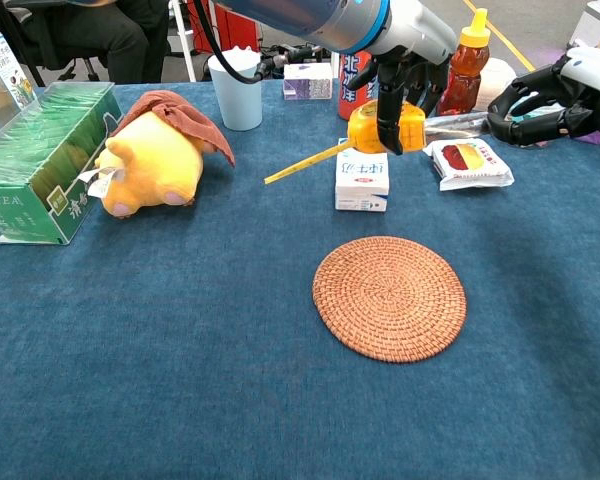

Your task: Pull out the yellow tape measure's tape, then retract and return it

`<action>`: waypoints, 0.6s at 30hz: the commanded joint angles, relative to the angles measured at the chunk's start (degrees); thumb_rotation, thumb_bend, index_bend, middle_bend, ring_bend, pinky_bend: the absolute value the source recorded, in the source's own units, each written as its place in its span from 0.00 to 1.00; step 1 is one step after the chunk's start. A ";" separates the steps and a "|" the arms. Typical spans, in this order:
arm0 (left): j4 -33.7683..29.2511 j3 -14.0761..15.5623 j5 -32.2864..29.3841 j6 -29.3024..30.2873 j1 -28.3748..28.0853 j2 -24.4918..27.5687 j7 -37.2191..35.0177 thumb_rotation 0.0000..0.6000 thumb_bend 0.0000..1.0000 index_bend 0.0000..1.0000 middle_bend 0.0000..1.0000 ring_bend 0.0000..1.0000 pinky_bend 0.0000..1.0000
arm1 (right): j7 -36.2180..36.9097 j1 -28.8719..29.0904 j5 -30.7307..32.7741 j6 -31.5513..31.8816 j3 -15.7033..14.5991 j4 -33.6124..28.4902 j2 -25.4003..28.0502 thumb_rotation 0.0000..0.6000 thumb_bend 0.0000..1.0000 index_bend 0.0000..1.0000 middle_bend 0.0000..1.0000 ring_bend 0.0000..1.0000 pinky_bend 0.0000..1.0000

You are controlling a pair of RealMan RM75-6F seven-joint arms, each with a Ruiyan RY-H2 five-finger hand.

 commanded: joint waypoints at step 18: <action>-0.13 0.28 0.38 0.25 0.23 0.15 -0.07 1.00 0.43 0.67 0.55 0.50 0.63 | 0.24 -0.58 0.49 0.78 0.55 0.04 0.45 0.89 0.60 0.58 0.26 0.22 0.31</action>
